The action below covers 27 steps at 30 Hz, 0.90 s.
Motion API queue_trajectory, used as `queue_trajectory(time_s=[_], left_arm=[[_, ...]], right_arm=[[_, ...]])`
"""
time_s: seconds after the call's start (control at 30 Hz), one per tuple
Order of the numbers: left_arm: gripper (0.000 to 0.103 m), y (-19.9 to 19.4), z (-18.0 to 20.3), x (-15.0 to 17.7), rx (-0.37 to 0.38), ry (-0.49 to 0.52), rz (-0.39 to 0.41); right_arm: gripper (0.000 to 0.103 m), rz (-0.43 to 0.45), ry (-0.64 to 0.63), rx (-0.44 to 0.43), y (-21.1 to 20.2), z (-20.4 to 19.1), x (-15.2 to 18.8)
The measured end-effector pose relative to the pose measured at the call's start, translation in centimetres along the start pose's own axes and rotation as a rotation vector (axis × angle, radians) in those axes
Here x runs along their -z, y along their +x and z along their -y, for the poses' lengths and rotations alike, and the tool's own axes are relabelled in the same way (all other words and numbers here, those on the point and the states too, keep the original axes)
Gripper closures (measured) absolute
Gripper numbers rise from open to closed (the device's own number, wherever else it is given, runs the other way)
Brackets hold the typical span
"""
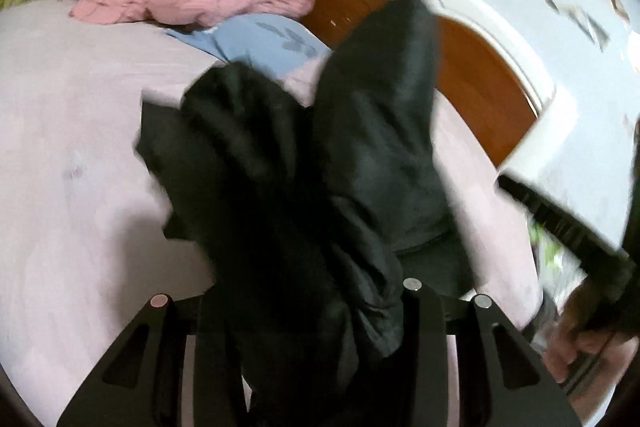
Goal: Fold large clothes
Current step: 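Lift the coat bundle with both grippers and carry it toward the pillow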
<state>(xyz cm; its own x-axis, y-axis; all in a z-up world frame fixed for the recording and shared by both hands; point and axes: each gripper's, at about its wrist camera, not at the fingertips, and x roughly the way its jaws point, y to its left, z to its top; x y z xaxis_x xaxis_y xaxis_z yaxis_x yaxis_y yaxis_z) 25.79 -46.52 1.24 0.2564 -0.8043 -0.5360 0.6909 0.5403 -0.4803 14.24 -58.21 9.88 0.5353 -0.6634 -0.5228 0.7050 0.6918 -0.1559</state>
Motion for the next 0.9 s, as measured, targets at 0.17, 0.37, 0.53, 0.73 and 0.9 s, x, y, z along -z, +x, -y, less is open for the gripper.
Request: queue_trajectory(time_s=[0.17, 0.37, 0.53, 0.73, 0.9], left_arm=[[0.065, -1.1, 2.1, 2.7, -0.047, -0.019, -0.011], [0.064, 0.1, -1.7, 4.8, -0.063, -0.092, -0.013], [0.056, 0.1, -1.8, 5.4, -0.028, -0.037, 0.024], [0.054, 0.3, -2.4, 5.0, -0.012, -0.039, 0.021], [0.06, -1.0, -1.2, 5.6, 0.029, 0.001, 0.024]], right_arm=[[0.071, 0.048, 0.098, -0.023, -4.0, 1.9, 2.8], [0.067, 0.028, 0.292, -0.141, -1.6, 4.9, 7.5], [0.012, -0.01, 0.457, -0.259, 4.3, 7.8, 11.7], [0.033, -0.093, 0.711, -0.605, 10.8, 9.0, 13.3], [0.078, -0.015, 0.54, -0.469, 5.2, 6.9, 12.6]])
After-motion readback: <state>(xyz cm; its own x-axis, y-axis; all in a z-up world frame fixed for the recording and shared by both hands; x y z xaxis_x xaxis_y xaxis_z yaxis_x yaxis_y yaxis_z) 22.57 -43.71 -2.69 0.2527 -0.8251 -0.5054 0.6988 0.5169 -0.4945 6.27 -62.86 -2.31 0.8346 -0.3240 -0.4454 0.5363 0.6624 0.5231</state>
